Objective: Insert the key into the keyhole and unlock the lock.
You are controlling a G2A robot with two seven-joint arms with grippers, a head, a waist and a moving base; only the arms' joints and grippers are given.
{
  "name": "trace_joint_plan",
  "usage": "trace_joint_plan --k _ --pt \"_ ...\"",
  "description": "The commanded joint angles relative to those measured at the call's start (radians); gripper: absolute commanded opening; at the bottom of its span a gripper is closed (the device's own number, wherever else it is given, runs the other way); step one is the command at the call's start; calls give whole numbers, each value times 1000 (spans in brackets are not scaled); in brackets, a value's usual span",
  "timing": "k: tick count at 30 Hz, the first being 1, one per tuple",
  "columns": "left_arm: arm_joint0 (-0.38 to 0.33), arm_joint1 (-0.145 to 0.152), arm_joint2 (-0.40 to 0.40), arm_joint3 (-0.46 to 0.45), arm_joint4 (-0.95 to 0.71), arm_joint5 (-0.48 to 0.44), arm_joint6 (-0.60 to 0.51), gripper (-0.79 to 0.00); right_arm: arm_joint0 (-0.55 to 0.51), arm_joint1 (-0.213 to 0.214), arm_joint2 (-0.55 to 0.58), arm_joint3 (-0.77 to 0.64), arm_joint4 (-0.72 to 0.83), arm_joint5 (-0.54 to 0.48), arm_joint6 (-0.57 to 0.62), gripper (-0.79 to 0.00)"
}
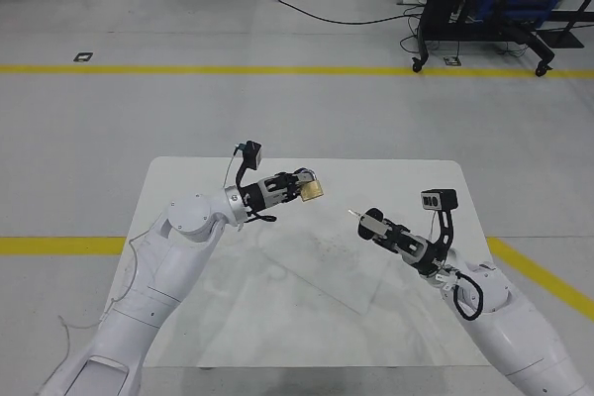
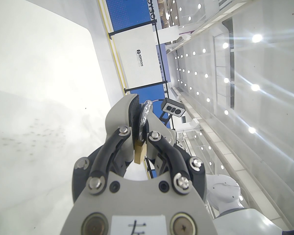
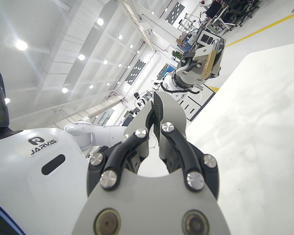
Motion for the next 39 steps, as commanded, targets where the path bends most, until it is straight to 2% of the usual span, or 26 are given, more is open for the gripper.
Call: trace_joint_plan --k 1,2,4,8,11,16,20,23,24,25,32,35,39 --pt "0 0 0 0 0 0 0 -785 0 0 0 0 0 0 0 -785" --pt "5 -1 6 -7 8 3 4 -785 0 0 3 14 -17 16 -11 -785" --pt "12 -3 21 -19 35 35 33 -785 21 -2 13 24 -154 68 -68 -785" --pt "27 -9 26 -21 -23 120 51 -785 16 -10 2 -20 -322 71 -132 -785" --pt "34 -13 26 -18 -68 195 69 -785 0 -2 51 -105 -569 92 -160 -785" --pt "23 -19 34 -6 -92 295 78 -785 -83 12 136 -357 -1133 225 -221 -785" --pt "18 -20 38 -1 -90 348 76 -785 -162 14 127 -514 -1588 407 -233 -785" --pt "19 -20 32 -5 -100 335 73 -785 -184 14 74 -567 -1894 478 -228 -785" --pt "21 -21 24 -12 -110 305 78 -785 -188 10 61 -572 -1975 553 -222 -785" --pt "23 -21 23 -12 -112 298 79 -785 -199 5 37 -579 -2013 618 -225 -785" --pt "33 -23 23 -11 -132 307 80 -785 -199 5 37 -579 -2013 618 -225 -785" --pt "49 -29 16 -13 -230 392 84 -785 -195 5 32 -574 -2060 606 -231 -785" --pt "42 -30 19 -6 -243 496 112 -785 -171 7 -33 -579 -2284 505 -274 -785"
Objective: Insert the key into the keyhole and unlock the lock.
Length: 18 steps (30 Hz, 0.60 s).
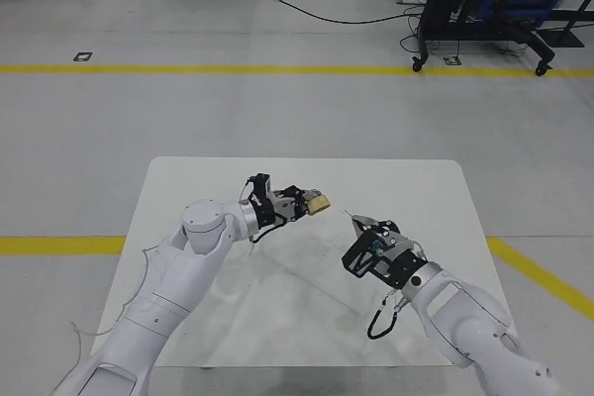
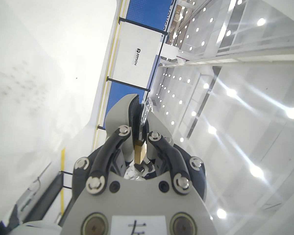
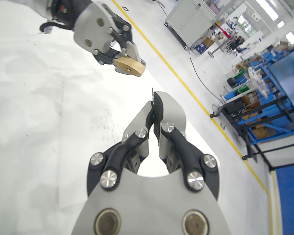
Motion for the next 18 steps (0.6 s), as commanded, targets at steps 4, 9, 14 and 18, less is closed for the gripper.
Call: trace_joint_plan --k 4,9,14,18 --pt "-3 1 4 -2 17 71 19 -785 35 -2 -93 8 -289 -89 -39 -785" --pt "-4 1 8 0 28 92 23 -785 101 -24 -189 45 -402 -116 24 -785" --pt "-8 1 8 3 34 93 24 -785 163 -45 -263 75 -489 -160 85 -785" --pt "-7 1 14 4 44 92 24 -785 192 -62 -309 92 -557 -158 150 -785"
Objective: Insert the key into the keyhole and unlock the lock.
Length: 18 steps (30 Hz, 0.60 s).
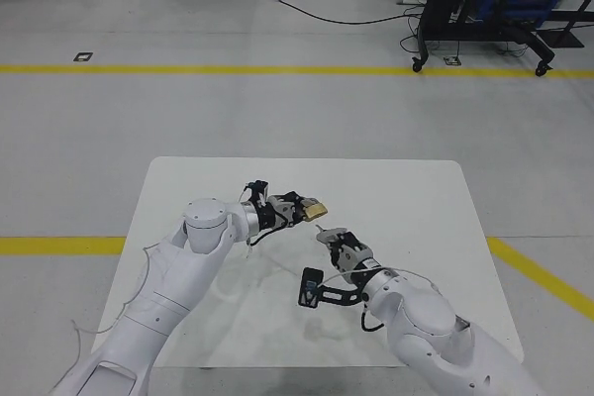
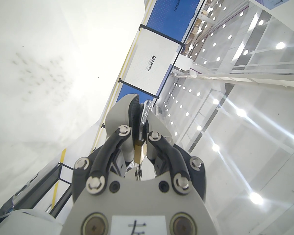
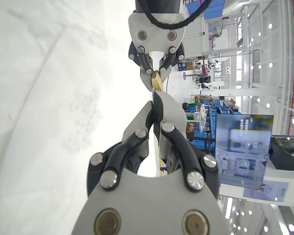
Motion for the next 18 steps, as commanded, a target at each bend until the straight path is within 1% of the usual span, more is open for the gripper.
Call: trace_joint_plan --k 1,5,9,18 --pt "0 -1 3 0 2 -1 -1 -785 11 -8 -21 8 -30 5 34 -785" --pt "-2 -2 4 3 4 -2 0 -785 26 -25 -55 25 -89 8 96 -785" --pt "-1 -2 4 2 5 -6 0 -785 40 -41 -81 41 -116 -1 130 -785" --pt "0 -2 4 -1 16 -8 -4 -785 55 -70 -108 57 -156 6 167 -785"
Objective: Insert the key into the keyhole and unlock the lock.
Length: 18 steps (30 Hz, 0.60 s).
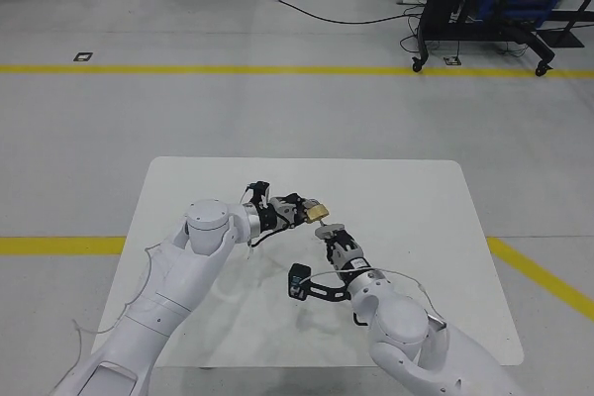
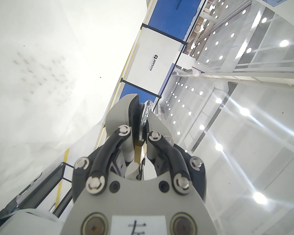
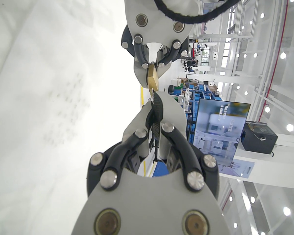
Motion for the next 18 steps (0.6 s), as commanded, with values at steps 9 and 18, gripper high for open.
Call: trace_joint_plan --k 9,18 --pt "3 1 -4 -6 15 -10 3 -785 -6 -25 -5 10 -59 -8 59 -785" --pt "6 1 -5 -9 20 -7 3 -785 -6 -46 -15 15 -96 -31 61 -785"
